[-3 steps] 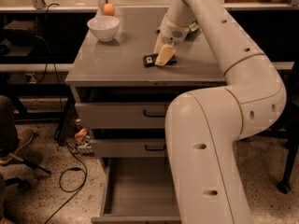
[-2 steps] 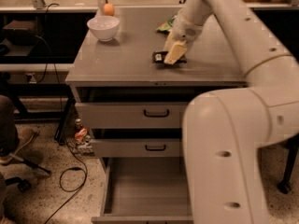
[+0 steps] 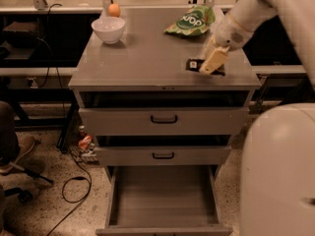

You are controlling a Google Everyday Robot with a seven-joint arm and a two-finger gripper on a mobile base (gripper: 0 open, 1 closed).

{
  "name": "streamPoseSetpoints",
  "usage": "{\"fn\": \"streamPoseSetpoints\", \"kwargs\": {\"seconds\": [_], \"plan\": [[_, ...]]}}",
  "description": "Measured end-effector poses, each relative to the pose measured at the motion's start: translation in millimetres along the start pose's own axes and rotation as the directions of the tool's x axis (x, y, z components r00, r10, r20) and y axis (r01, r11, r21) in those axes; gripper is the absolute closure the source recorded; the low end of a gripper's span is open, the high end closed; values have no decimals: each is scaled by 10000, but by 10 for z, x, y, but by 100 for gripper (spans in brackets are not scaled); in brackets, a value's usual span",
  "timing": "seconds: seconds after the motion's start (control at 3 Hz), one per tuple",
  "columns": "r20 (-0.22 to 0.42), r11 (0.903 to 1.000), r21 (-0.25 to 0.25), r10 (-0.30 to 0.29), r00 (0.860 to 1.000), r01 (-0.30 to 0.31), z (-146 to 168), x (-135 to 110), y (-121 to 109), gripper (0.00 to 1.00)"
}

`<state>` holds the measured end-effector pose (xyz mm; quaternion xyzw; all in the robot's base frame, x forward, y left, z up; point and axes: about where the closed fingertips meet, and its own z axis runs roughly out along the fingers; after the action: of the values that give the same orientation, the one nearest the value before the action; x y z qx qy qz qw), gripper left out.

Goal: Place rxbar chocolate into bottom drawer

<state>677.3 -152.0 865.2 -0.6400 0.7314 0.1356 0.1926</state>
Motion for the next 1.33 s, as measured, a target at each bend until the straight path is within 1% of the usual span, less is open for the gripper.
{"fn": "streamPoseSetpoints", "kwargs": {"seconds": [0.33,0.67,1.0,1.33], "plan": [[31,9995,-106,310,9995,-309,105,125,52,100],[31,9995,-105,310,9995,-309,106,125,52,100],[-18,9985,188,523,9986,-523,67,188,133,100],[-162,9872,1051,1225,9923,-1201,-264,268,476,100]]}}
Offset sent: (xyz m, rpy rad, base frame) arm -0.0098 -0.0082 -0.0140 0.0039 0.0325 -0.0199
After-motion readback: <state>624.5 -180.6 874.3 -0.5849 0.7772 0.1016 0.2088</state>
